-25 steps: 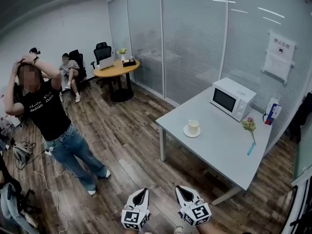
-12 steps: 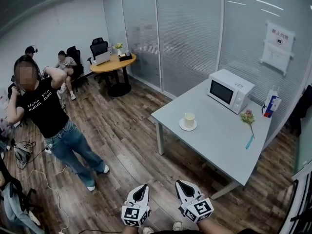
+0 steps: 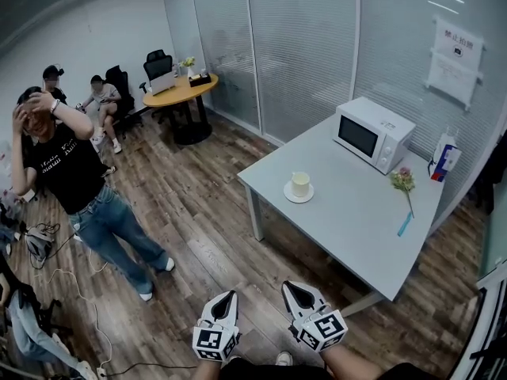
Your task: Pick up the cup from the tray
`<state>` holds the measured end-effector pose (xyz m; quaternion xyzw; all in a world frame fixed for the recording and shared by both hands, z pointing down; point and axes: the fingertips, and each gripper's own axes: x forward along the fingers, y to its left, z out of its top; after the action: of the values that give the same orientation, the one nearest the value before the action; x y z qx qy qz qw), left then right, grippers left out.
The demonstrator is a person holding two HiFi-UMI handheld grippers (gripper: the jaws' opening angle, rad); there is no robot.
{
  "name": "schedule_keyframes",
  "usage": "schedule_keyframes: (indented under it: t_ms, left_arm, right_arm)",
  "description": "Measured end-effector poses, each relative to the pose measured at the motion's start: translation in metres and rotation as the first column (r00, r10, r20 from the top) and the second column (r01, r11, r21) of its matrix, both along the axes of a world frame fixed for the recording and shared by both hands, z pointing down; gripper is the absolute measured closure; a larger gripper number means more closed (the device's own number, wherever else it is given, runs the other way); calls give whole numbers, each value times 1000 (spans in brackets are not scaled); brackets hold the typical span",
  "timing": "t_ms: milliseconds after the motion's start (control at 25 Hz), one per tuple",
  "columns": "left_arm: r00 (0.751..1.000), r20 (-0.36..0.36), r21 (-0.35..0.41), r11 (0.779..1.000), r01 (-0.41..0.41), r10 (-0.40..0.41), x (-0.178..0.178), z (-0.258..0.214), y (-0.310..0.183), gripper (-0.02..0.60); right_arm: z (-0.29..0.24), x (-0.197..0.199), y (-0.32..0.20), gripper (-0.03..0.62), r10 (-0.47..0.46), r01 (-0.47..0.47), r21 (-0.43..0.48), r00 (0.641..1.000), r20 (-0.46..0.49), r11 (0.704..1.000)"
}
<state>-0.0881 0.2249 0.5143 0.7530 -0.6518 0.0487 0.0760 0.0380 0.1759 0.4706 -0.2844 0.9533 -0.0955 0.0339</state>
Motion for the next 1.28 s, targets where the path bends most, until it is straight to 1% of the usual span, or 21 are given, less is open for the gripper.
schedule_keyframes:
  t_ms: [160,320,600,920,1120,1280]
  left_arm:
    - [1000,7,-2,1000,-3,3,-2,-1,-16,577]
    - [1000,7,8,1000,-18,18,-11,-4,-43,577]
    - [998,13,36,997,-63,63,-39,-4,-96,577]
    - [994,19,27,994,-109,108,-77,1,-149,577]
    - [990,25,28,990,-141,140,-88,2,-170,577]
    - [984,29,30,983,-179,178,-90,3,-185,577]
  right_arm:
    - [-1,-3,-15,591,0,0,4,1000,1,1000]
    - [-2,-13,-38,591,12,-12,12,1000,-8,1000]
    - [0,-50,-82,591,39,-38,27,999,-37,999]
    - [1,-89,-128,591,75,-74,23,995,-61,997]
    - [9,-103,-146,591,98,-98,9,992,-78,995]
    - [10,-111,-158,591,115,-113,21,989,-95,993]
